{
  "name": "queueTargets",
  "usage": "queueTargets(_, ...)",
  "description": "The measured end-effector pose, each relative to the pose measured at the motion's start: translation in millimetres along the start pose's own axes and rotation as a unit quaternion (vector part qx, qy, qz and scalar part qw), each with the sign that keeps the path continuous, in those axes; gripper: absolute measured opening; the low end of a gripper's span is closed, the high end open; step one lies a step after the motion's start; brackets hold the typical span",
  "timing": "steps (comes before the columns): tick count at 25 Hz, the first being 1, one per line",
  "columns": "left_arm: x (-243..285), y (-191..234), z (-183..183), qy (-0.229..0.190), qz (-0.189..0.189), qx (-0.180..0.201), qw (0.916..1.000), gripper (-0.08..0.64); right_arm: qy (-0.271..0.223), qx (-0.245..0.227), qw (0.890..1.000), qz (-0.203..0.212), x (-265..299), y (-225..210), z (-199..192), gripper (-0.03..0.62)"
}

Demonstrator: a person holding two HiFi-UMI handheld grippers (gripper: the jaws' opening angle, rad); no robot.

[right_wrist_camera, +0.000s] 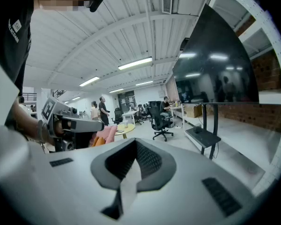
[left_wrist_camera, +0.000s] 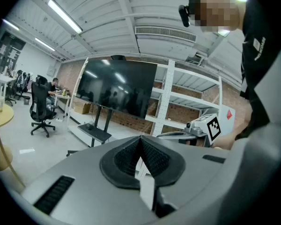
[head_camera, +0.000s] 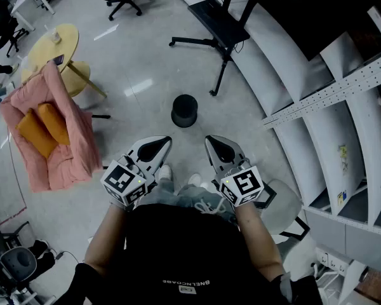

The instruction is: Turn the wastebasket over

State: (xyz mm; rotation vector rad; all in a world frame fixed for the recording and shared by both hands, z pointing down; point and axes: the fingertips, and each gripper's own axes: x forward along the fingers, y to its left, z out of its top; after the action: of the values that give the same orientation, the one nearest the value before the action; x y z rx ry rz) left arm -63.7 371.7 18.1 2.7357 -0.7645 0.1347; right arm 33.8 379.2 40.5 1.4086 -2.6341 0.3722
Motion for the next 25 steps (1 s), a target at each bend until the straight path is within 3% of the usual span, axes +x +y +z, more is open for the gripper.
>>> queueTargets(6,10,-10,-3,-0.006,0.018,-0.016,0.9997,0.012,-0.002,0.003,1.000,0.006,-14,-14,-2,0.009)
queueTargets(14,27,-24,-7,-0.010,0.039,0.000,0.9992,0.012,-0.023,0.031,0.998,0.047,-30,-30,-5,0.009)
queueTargets(20,46,-20,-10,-0.004,0.012,-0.024,0.9996,0.012,0.016,0.036,0.998,0.053,-17,-47,-19,0.009)
queueTargets(25,68,12,-16,-0.004,0.017,-0.030,0.9994,0.012,0.041,0.032,0.998,0.046,8,-69,-25,0.009)
